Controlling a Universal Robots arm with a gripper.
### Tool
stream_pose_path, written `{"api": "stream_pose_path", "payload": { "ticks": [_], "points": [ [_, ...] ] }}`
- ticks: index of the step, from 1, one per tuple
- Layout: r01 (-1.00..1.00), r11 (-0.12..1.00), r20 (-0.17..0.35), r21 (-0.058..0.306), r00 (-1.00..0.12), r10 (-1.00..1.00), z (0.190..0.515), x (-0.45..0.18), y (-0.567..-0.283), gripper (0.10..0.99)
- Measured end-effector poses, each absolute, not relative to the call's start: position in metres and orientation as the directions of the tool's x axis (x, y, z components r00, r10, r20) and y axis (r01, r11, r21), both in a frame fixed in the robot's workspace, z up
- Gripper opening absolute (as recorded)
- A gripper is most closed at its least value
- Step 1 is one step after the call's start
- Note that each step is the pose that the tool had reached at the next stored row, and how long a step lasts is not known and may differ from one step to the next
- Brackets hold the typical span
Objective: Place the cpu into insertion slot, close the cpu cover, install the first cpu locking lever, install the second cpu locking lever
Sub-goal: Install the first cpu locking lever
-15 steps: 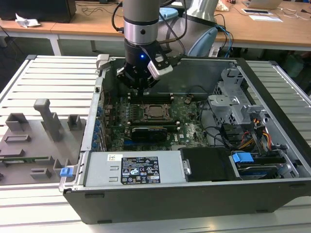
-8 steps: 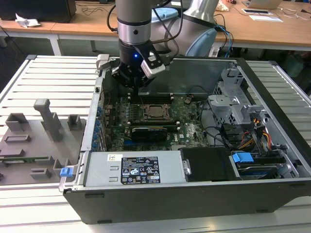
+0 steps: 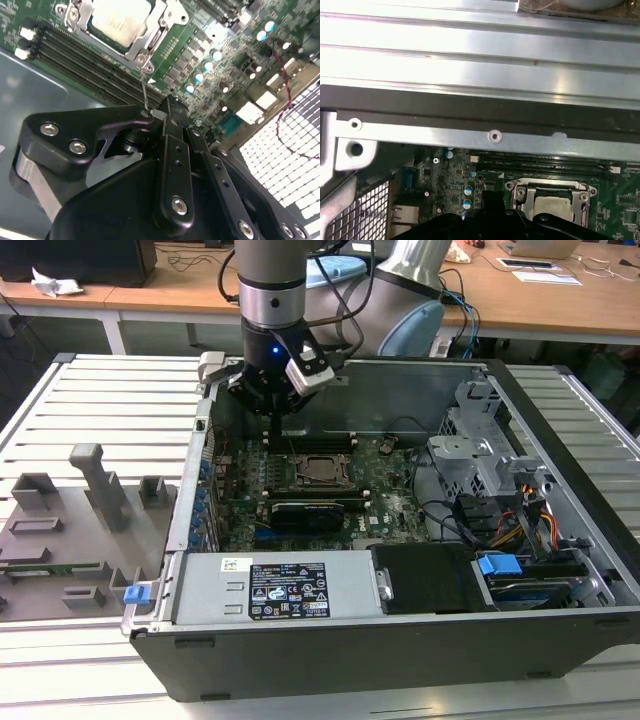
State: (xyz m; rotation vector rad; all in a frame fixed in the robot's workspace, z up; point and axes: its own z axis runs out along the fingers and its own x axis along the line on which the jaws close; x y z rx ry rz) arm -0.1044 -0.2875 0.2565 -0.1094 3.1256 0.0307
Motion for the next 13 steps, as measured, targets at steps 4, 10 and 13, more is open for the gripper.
{"api": "stream_pose_path", "payload": {
  "ticks": [4, 10, 13],
  "points": [
    [-0.07, 0.997, -0.015, 0.019, -0.997, -0.07, 0.2565, -0.1008, -0.2872, 0.106],
    [-0.07, 0.997, -0.015, 0.019, -0.997, -0.07, 0.2564, -0.0979, -0.2871, 0.106],
    [-0.07, 0.997, -0.015, 0.019, -0.997, -0.07, 0.2565, -0.0952, -0.2871, 0.106]
  ]
}}
